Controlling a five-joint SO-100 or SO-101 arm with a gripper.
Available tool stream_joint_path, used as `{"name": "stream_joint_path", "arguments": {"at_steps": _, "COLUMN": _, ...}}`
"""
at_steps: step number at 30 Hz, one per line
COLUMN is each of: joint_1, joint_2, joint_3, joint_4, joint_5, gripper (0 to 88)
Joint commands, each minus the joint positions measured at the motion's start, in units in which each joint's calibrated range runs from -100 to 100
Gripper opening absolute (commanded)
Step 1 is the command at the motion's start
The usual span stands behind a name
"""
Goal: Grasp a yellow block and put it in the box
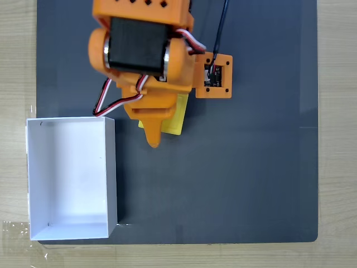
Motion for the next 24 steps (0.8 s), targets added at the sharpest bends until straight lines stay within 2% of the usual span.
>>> {"name": "stream_joint_path", "arguments": {"at_steps": 1, "joint_1": -1.4, "joint_2": 2.1, "joint_3": -1.8, "joint_4": -1.9, "joint_5": -0.2, "gripper": 46.8}}
{"name": "stream_joint_path", "arguments": {"at_steps": 12, "joint_1": -4.1, "joint_2": 5.3, "joint_3": -1.8, "joint_4": -4.2, "joint_5": -0.2, "gripper": 45.8}}
{"name": "stream_joint_path", "arguments": {"at_steps": 18, "joint_1": -4.1, "joint_2": 5.0, "joint_3": -1.8, "joint_4": -4.5, "joint_5": -0.2, "gripper": 32.3}}
{"name": "stream_joint_path", "arguments": {"at_steps": 19, "joint_1": -4.1, "joint_2": 4.8, "joint_3": -1.8, "joint_4": -4.5, "joint_5": -0.2, "gripper": 27.8}}
{"name": "stream_joint_path", "arguments": {"at_steps": 24, "joint_1": -4.1, "joint_2": 4.6, "joint_3": -1.8, "joint_4": -4.5, "joint_5": -0.2, "gripper": 21.4}}
